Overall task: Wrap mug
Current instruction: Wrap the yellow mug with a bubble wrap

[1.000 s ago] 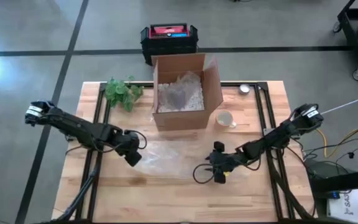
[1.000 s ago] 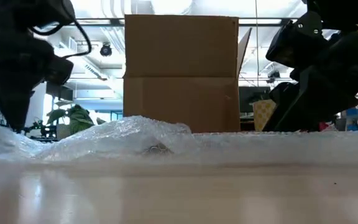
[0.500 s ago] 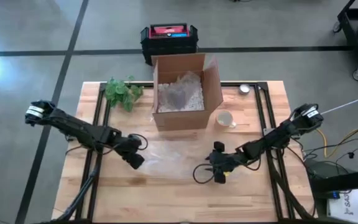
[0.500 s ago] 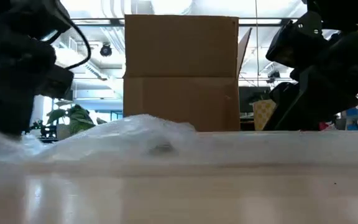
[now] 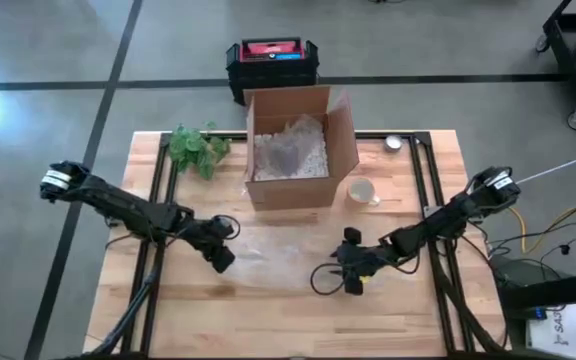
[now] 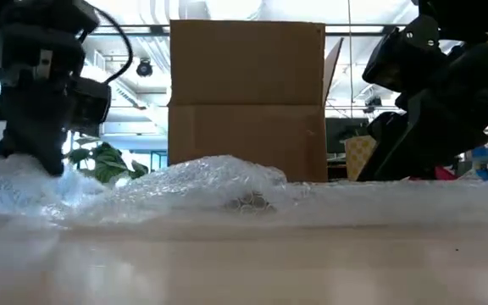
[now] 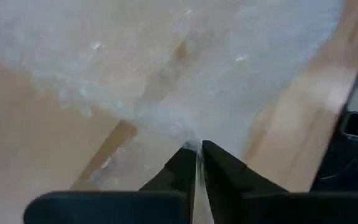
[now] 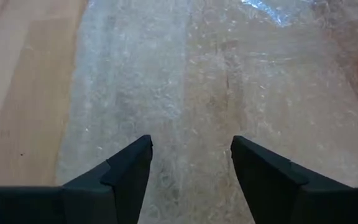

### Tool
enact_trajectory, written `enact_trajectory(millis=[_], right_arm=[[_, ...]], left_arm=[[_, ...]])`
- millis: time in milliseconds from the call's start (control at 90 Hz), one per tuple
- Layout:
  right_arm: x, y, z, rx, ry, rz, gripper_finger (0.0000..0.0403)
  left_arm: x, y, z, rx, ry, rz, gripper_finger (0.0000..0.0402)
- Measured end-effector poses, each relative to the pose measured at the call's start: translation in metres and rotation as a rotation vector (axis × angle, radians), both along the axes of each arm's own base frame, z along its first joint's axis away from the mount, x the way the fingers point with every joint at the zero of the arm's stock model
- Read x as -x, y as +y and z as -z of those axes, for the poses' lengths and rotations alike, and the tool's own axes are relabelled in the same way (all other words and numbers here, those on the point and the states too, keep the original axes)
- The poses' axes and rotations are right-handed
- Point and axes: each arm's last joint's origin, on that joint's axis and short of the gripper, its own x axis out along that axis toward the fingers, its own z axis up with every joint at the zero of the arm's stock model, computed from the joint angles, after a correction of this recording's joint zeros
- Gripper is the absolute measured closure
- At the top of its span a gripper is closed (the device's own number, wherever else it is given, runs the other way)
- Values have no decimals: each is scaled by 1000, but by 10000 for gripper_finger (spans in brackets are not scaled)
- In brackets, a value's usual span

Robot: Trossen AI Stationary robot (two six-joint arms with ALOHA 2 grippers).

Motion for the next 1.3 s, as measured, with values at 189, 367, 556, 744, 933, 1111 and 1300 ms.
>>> enact_trajectory(millis=[189,367,556,744,933,1111,1300], right_arm=[[0,0,0,0,0,0,197],[0,0,0,0,0,1,195],[0,0,0,0,1,1,201],[0,0,0,1,1,1,202],[0,0,0,1,1,1,203],[0,0,0,0,1,1,203],[0,0,0,0,0,1,203]], left_arm=[[-17,-6,-37,-21,-146,59,400],[-28,-11,-67,-73,-260,78,401],[-31,-11,-81,-112,-309,80,401],[-29,-10,-76,-122,-284,84,401],[-28,-10,-70,-119,-264,79,401],[-28,-10,-70,-118,-265,78,402],[-28,-10,-71,-117,-268,78,402]])
